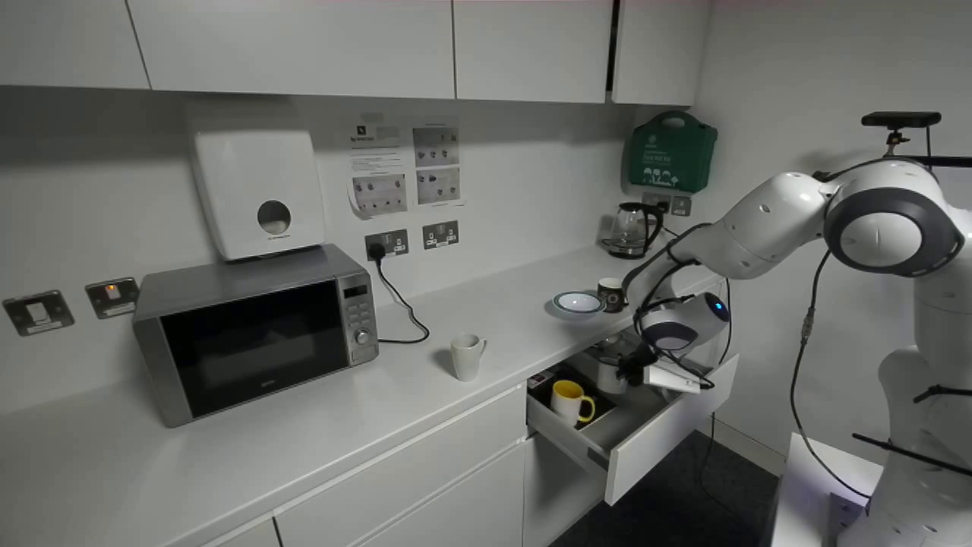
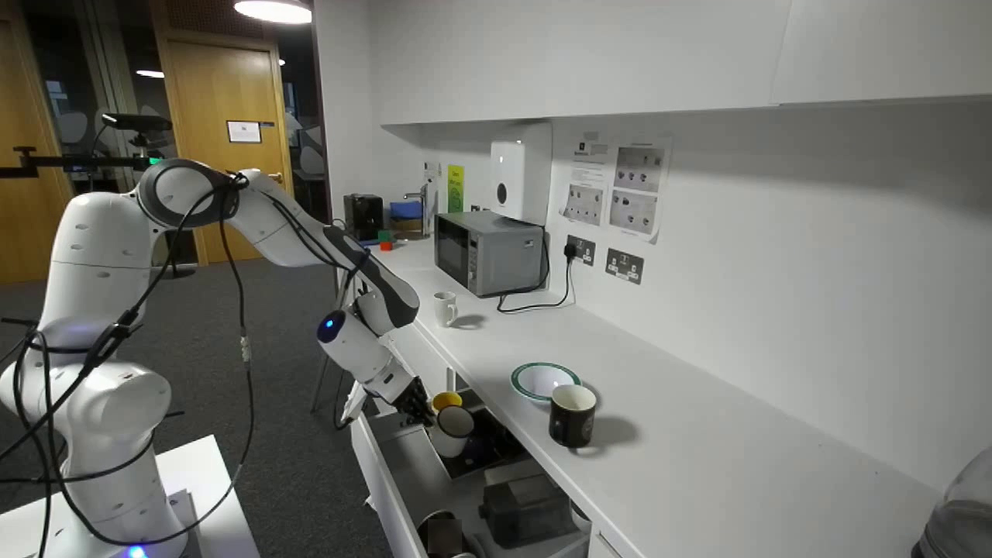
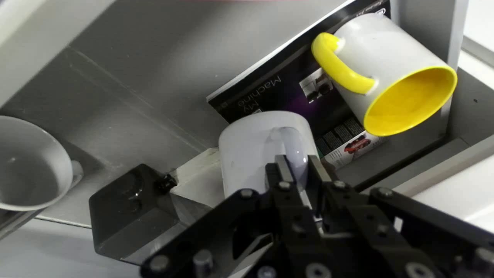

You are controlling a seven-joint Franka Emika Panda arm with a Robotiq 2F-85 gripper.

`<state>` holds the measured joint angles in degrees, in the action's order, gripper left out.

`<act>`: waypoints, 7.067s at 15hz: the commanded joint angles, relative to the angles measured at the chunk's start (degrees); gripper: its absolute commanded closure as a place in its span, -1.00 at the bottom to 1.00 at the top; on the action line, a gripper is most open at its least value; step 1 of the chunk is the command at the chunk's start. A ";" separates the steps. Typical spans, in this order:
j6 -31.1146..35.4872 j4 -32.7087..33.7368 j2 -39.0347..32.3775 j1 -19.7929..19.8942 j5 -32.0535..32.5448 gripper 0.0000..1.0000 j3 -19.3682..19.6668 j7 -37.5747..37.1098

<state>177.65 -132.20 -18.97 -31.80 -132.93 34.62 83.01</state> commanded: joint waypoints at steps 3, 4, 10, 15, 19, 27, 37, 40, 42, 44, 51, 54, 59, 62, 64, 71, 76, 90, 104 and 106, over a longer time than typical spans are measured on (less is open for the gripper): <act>-0.82 3.33 -2.73 -6.79 -4.40 0.93 6.56 3.94; -1.20 3.32 -3.44 -7.12 -4.03 0.93 6.65 3.17; -2.72 3.30 -8.08 -7.82 -3.60 0.93 6.75 1.43; -3.65 4.48 -10.31 -9.02 -4.86 0.93 8.10 1.77; -3.19 6.27 -11.85 -11.37 -6.79 0.93 10.30 1.96; -3.70 7.69 -15.68 -15.95 -9.47 0.93 14.60 1.35; -4.65 7.88 -19.37 -17.82 -10.52 0.93 16.08 -0.02; -5.54 7.79 -19.88 -17.83 -10.77 0.93 15.74 -0.86; -6.36 7.60 -20.06 -17.58 -10.66 0.93 15.15 -1.57; -6.93 7.53 -20.13 -17.31 -10.60 0.93 14.71 -2.06; -8.38 7.25 -21.20 -16.17 -9.99 0.93 12.73 -4.55; -8.81 7.21 -22.10 -16.11 -9.85 0.93 12.18 -5.64; -9.06 7.37 -23.15 -16.21 -9.66 0.93 12.01 -6.46; -8.82 7.43 -23.34 -16.10 -9.39 0.93 11.88 -6.80; -8.87 7.40 -23.31 -16.08 -9.21 0.19 11.94 -6.88; -8.62 7.40 -22.84 -15.53 -8.63 -0.83 11.70 -7.11; -8.48 6.58 -21.07 -15.60 -7.65 -1.00 12.81 -6.56; -7.50 2.36 -13.02 -16.72 3.38 -1.00 19.64 -4.55; -3.44 -11.19 4.78 -22.16 41.28 -1.00 31.95 -8.55; -3.17 -12.77 6.95 -23.47 46.44 -1.00 34.25 -11.12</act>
<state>172.17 -141.41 -18.72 -52.11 -93.35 65.10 74.38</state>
